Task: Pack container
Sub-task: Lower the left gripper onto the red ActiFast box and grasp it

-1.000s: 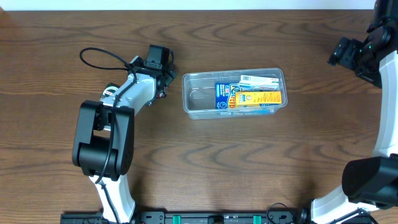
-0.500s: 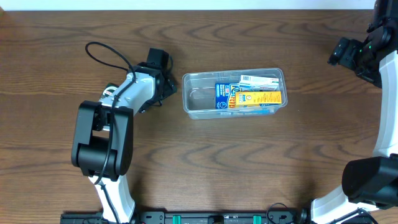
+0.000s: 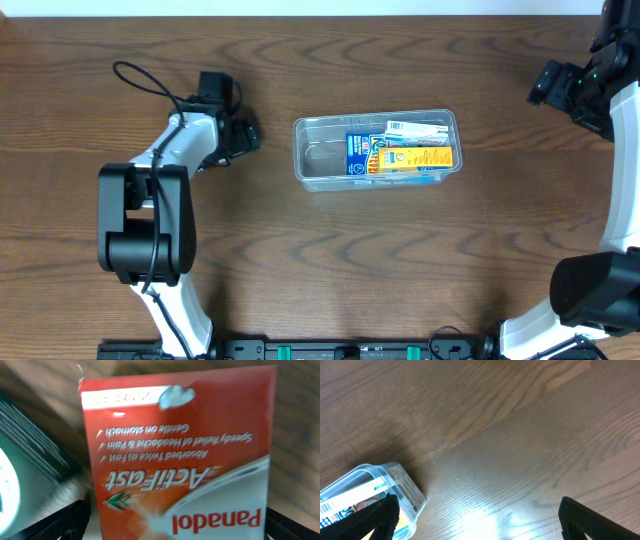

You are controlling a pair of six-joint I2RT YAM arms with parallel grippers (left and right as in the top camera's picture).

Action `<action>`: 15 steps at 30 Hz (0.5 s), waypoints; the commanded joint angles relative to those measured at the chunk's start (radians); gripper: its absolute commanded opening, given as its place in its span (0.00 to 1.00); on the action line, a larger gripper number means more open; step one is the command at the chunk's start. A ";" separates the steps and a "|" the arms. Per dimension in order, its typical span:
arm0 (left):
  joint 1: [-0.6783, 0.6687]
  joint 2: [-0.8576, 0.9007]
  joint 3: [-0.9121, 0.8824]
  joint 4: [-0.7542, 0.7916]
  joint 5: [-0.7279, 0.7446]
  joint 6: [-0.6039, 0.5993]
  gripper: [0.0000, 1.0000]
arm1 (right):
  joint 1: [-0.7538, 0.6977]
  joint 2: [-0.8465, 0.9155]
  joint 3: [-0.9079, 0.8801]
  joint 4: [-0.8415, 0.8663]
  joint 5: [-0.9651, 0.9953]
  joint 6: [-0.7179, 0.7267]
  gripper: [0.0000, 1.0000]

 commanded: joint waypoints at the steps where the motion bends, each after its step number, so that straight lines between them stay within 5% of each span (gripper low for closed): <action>1: 0.002 0.024 0.000 0.025 0.003 0.084 0.98 | -0.008 0.005 0.001 -0.001 0.000 -0.004 0.99; 15: 0.002 0.024 -0.001 0.095 -0.001 0.057 0.98 | -0.008 0.005 0.001 -0.001 0.000 -0.004 0.99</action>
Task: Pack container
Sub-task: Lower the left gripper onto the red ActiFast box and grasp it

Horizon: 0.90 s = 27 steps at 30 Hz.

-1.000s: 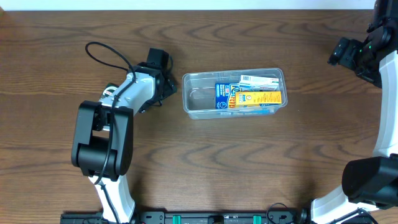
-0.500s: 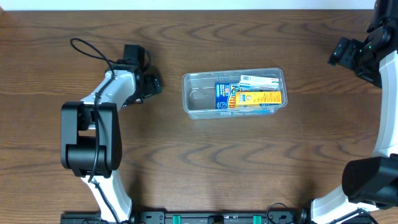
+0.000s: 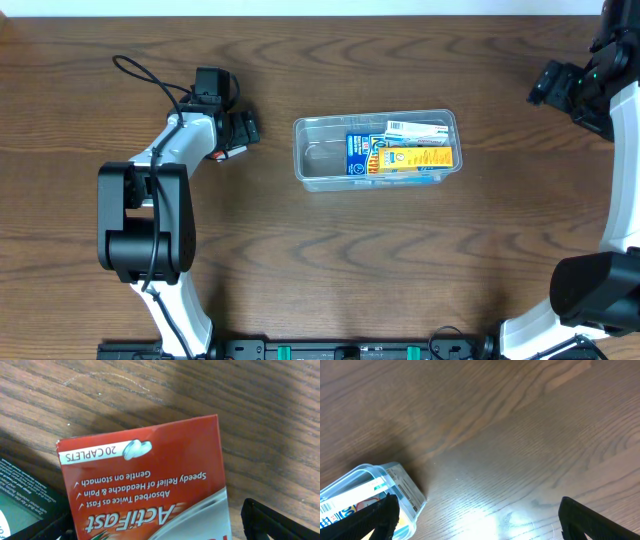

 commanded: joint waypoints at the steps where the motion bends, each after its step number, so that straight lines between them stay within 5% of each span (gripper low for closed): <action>1: 0.000 0.018 -0.001 0.000 -0.005 -0.026 0.98 | -0.008 0.004 0.001 -0.001 0.000 -0.004 0.99; 3: 0.000 0.018 -0.001 -0.003 -0.005 -0.050 0.97 | -0.008 0.005 0.001 -0.001 0.000 -0.004 0.99; 7: 0.000 0.018 -0.001 -0.016 -0.004 -0.105 0.78 | -0.008 0.005 0.001 -0.001 0.000 -0.004 0.99; 27: 0.000 -0.100 0.032 -0.174 -0.001 -0.051 0.77 | -0.008 0.005 0.001 -0.001 0.000 -0.004 0.99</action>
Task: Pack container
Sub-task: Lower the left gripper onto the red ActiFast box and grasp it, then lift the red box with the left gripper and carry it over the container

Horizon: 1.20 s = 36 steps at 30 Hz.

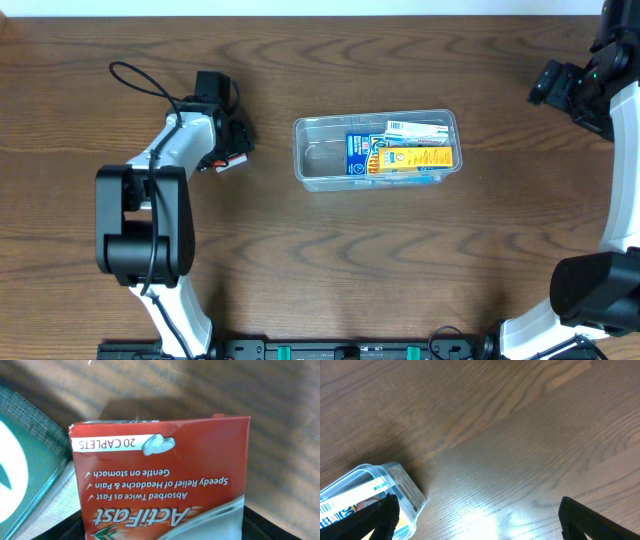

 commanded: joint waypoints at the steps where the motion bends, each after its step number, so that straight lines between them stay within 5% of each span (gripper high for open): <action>1: 0.000 -0.096 0.036 -0.043 -0.002 0.053 0.76 | -0.008 0.005 0.001 -0.002 0.000 -0.004 0.99; 14: -0.086 -0.341 0.106 -0.272 -0.001 0.082 0.76 | -0.008 0.005 0.001 -0.002 0.000 -0.004 0.99; 24: -0.353 -0.378 0.106 -0.251 -0.002 0.038 0.76 | -0.008 0.005 0.001 -0.002 0.000 -0.004 0.99; 36: -0.502 -0.373 0.106 -0.128 -0.003 -0.055 0.76 | -0.008 0.005 0.001 -0.001 0.000 -0.004 0.99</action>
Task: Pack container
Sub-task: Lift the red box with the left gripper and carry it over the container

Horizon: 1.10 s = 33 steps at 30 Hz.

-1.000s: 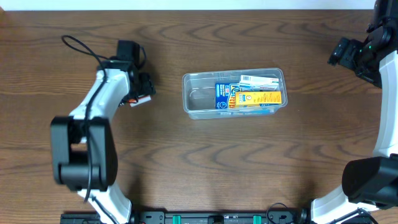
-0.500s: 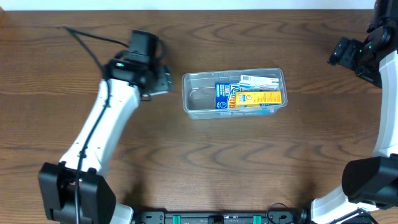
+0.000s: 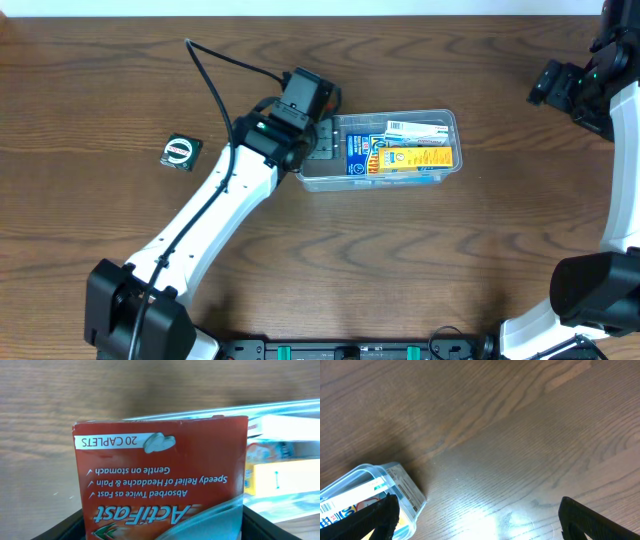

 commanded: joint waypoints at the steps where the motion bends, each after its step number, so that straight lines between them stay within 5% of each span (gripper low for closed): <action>1: -0.032 -0.012 0.012 0.027 -0.010 -0.038 0.76 | -0.008 0.004 0.001 -0.001 0.000 -0.004 0.99; 33: -0.061 0.187 0.010 -0.001 -0.031 -0.072 0.76 | -0.008 0.005 0.001 -0.001 0.000 -0.004 0.99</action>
